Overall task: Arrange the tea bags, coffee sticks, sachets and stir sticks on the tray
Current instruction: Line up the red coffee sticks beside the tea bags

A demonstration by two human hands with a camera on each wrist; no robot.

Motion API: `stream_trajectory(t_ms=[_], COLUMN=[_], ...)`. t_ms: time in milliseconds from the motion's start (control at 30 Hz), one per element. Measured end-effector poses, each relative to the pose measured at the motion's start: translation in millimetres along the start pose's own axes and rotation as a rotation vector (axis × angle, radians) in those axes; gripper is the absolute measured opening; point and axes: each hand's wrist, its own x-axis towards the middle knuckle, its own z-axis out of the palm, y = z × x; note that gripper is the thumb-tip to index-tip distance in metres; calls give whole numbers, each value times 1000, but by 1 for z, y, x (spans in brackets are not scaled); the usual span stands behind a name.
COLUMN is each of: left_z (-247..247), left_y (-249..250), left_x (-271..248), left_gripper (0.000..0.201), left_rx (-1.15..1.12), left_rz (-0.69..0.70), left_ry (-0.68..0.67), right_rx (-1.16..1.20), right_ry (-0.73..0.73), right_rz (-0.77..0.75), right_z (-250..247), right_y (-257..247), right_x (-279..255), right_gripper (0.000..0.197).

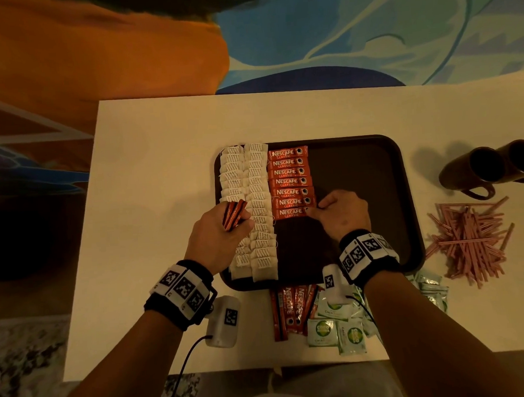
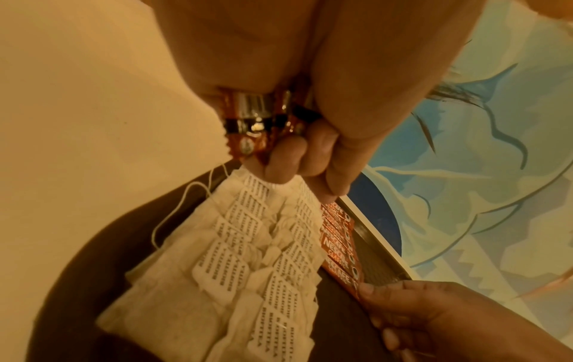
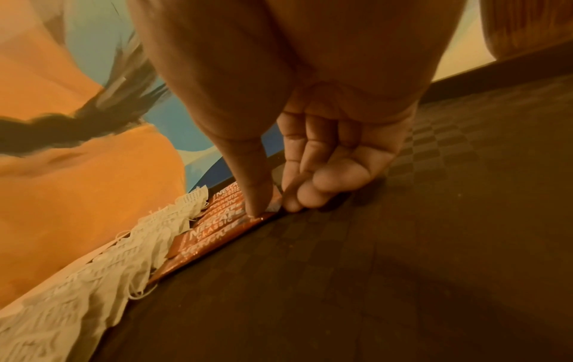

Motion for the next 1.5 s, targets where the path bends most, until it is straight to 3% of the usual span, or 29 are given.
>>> stream_trajectory(t_ms=[233,333,433,500,667,1000,1100,1233,1300,1367,1500], left_z=[0,1,1,1,-1,-4,-8,-12,-11,-11,-8], left_y=[0,10,26,36,48,35,34,36,37,39,38], left_x=[-2,-4,-7,-9,-10,-12,-13,-10,-8,-7,-7], left_gripper=[9,5,8,9,8,15,13,22,28,18,10], left_rx=[-39,-195,-284,-276,-216,-248,-442,-678,-664,-609,-507], left_rz=[-7,-60,-46,1,72,4,-131,-243,-213,-143,-61], left_ry=[-20,-132,-278,-347,-425,-452,-404,-339,-326,-314,-245], right_rx=[-51,18,144,223,409,577,737,673,618,586,705], right_ry=[34,41,-120,-233,-300,-192,-265,-289,-295,-300,-413], right_rz=[-25,-148,-359,-479,-531,-480,-490,-624,-668,-677,-492], right_z=[-8,-14,-11,-8,-5,-21,-32,-34,-31,-30,-32], right_y=[-9,-22,-39,-49,-58,-37,-28,-19,-17,-15,-15], right_x=[-5,-18,-39,-52,-66,-54,-55,-55,-58,-60,-64], right_gripper=[29,21,13,19,19,13,17,15,16,19,35])
